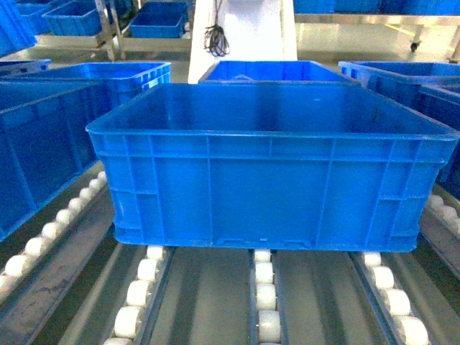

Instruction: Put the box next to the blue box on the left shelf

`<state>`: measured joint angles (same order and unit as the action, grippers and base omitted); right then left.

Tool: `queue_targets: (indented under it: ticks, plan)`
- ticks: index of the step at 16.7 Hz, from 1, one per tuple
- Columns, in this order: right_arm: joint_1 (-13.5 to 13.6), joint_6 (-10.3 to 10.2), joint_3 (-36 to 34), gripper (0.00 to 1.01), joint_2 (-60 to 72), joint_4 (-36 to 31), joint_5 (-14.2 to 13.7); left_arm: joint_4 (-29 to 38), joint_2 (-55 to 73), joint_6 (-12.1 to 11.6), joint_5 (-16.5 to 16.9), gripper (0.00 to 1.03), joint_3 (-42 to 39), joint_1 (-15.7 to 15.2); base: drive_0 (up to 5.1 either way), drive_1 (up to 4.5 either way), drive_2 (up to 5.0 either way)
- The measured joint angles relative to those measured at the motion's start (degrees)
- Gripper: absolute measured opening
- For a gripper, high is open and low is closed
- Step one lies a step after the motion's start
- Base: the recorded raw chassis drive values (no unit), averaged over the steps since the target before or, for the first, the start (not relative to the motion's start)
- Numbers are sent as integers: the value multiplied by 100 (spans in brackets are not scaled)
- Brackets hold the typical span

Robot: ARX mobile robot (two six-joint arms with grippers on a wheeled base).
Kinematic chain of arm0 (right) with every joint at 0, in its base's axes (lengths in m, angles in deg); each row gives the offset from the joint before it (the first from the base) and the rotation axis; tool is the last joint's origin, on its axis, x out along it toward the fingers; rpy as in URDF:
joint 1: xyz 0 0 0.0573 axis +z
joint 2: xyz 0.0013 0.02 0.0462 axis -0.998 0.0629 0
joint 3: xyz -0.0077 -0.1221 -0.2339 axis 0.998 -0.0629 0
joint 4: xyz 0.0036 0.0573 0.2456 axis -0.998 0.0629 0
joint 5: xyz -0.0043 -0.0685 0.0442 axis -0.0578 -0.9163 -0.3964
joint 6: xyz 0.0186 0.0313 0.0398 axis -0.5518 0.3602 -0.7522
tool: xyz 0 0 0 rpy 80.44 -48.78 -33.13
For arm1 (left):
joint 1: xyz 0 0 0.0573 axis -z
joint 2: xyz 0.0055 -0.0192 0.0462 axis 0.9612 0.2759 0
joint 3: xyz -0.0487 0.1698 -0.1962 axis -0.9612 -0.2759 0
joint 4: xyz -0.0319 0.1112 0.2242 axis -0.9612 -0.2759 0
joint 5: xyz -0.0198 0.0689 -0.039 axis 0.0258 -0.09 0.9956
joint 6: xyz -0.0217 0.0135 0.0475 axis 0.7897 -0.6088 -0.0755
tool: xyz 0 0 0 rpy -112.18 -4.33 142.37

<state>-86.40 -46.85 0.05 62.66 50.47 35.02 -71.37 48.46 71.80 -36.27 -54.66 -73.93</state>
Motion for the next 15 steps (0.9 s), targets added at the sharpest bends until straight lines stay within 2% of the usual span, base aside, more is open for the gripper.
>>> queue_targets:
  ticks: [1,2,6,8,9,10,15]
  plan:
    - [0,0,0,2,0,2,2,-2,0,2,4,3,0,0,0,0,0]
    - [0,9,0,9,0,2,0,2,0,2,0,12,0,0,0,0,0]
    - [0,9,0,61,0,2,0,0,0,0,2,64,0,0,0,0,0]
    - [0,9,0,90,0,2,0,0,0,0,2,91,0,0,0,0,0]
    - [0,7,0,100,0,2,0,0,0,-11,2,99,0,0,0,0,0]
    - [0,9,0,97,0,2,0,0,0,-13,2,98,0,0,0,0,0]
    - [0,9,0,98,0,2,0,0,0,-15,2,98,0,0,0,0,0]
